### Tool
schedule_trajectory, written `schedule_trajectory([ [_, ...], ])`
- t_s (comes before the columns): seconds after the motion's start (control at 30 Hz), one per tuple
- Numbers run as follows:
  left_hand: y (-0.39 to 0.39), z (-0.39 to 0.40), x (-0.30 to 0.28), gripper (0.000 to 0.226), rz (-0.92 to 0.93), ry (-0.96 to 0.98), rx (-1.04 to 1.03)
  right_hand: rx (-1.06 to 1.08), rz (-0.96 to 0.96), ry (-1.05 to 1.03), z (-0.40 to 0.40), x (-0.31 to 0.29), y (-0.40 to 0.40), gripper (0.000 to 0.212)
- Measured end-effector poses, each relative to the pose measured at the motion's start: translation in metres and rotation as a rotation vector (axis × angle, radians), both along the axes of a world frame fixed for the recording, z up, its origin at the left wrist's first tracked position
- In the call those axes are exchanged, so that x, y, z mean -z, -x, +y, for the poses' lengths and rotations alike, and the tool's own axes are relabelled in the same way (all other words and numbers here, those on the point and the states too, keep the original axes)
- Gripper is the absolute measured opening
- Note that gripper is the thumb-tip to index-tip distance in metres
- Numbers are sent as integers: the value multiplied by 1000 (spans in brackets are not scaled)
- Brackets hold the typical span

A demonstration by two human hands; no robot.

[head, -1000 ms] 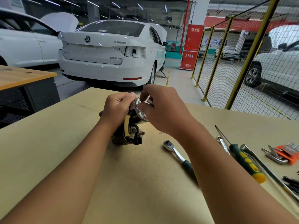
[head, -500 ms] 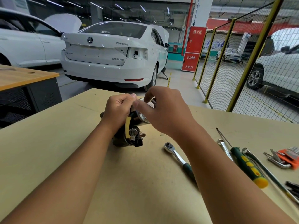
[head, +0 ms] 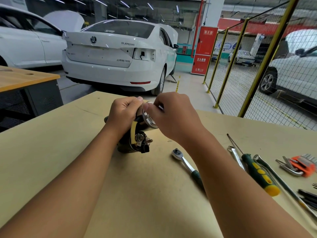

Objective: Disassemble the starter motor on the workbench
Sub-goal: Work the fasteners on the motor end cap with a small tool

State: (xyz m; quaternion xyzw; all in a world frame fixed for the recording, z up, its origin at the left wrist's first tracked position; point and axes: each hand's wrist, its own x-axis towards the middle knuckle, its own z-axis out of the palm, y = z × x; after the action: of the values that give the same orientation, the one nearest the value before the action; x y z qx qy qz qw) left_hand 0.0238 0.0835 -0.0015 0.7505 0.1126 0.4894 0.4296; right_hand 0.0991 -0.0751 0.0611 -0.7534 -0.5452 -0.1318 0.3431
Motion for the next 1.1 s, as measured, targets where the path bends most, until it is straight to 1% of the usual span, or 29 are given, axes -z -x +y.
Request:
schedule_trajectory([
  [0.07, -1, 0, 0, 51, -8, 8, 5, -18, -4, 14, 0, -1, 0, 28],
  [0.17, -2, 0, 0, 52, -14, 11, 12, -57, 22, -8, -2, -3, -1, 7],
  [0.23, -1, 1, 0, 49, -11, 13, 12, -66, 31, -25, -4, -2, -1, 12],
  [0.3, 0, 1, 1, 47, -3, 18, 11, -40, 35, -39, -4, -1, 0, 25],
  [0.33, 0, 1, 1, 47, 1, 20, 9, -28, 35, -34, -3, -1, 1, 28],
  [0.37, 0, 1, 0, 48, 3, 23, 8, -30, 34, -25, -2, -2, 1, 27],
  [0.47, 0, 0, 0, 53, 1, 23, 25, -63, 35, -24, -2, -3, 3, 8],
  [0.5, 0, 0, 0, 54, -1, 18, 25, -66, 35, -20, -2, -3, 3, 7],
  [0.6, 0, 0, -1, 53, -2, 18, 7, -52, 52, -60, -2, 0, 3, 13],
  [0.67, 0, -1, -2, 51, 2, 20, 4, -2, 43, -60, -2, 1, 3, 27],
  [0.7, 0, -1, -2, 50, 1, 19, 3, 13, 38, -44, -1, 1, 2, 31],
  [0.73, 0, -1, -2, 51, 1, 17, 2, 8, 34, -32, 0, 1, 3, 30],
  [0.77, 0, -1, -2, 51, 3, 19, 5, -12, 38, -25, 1, 1, 2, 24],
  [0.83, -1, 0, -1, 53, 0, 18, 13, -43, 50, -33, 0, 0, -1, 9],
  [0.9, 0, 0, -1, 52, -2, 16, 10, -59, 47, -49, -1, 1, -1, 12],
  [1.0, 0, -1, -2, 48, 12, 18, 6, -16, 38, -49, 0, 0, 0, 30],
  [1.03, 0, -1, -2, 46, 13, 22, 3, -18, 38, -36, 0, 0, 0, 29],
  [1.1, 0, 0, 0, 48, 5, 27, 6, -60, 37, -25, 0, -1, -1, 14],
])
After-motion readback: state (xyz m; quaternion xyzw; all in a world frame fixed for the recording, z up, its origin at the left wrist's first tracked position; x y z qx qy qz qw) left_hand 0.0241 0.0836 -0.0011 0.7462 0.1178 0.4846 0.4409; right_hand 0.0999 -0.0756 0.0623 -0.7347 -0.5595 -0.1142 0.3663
